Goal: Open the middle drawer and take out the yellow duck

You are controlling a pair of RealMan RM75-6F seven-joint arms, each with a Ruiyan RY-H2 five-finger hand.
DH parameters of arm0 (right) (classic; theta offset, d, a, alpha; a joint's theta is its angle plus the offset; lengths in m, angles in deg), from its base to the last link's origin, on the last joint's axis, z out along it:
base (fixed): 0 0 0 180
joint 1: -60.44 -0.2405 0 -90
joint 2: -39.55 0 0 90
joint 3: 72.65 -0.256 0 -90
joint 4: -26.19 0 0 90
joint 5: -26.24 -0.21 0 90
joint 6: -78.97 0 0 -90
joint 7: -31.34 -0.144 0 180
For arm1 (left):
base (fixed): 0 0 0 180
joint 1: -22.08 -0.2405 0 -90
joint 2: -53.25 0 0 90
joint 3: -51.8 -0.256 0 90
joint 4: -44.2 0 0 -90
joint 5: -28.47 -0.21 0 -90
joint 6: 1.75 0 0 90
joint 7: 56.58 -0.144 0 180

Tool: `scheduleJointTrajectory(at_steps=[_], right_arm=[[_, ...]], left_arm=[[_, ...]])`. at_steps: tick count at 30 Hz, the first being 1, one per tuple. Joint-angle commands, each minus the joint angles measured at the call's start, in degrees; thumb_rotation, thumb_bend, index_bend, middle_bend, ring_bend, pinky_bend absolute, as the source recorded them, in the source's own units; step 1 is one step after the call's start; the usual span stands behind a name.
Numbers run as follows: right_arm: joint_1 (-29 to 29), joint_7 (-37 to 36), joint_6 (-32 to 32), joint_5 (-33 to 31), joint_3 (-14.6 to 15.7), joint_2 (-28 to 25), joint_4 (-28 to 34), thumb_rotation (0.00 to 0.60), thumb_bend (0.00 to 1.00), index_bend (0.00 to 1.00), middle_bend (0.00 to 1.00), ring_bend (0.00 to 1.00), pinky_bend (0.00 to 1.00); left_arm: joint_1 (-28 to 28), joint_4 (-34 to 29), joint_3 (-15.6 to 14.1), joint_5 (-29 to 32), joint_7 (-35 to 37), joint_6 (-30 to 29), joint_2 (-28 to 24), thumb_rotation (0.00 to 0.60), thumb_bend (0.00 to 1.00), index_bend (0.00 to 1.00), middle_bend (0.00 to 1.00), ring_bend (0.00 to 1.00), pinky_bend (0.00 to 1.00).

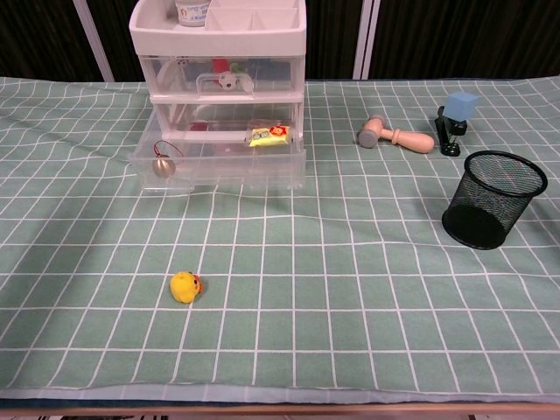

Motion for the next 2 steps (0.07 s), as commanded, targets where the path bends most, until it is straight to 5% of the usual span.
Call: scheduleJointTrajectory(at_steps=[1,2], right_arm=[[0.1,0.3,0.3,0.2,0.1,0.1,-0.2,0.600,0.00,0.00,0.00,0.00,0.21],[0.1,0.3,0.3,0.2,0.1,0.1,-0.2,0.600,0.00,0.00,0.00,0.00,0.21]], left_arm=[[-2.2,3.1,-0.3,-2.0,2.3,0.0,-0.4,0.600,0.03,0.00,0.00,0.00,0.01],[-2.6,3.6,-0.1,-2.3,2.8,0.3,-0.3,0.600,0.03,0.00,0.00,0.00,0.01]])
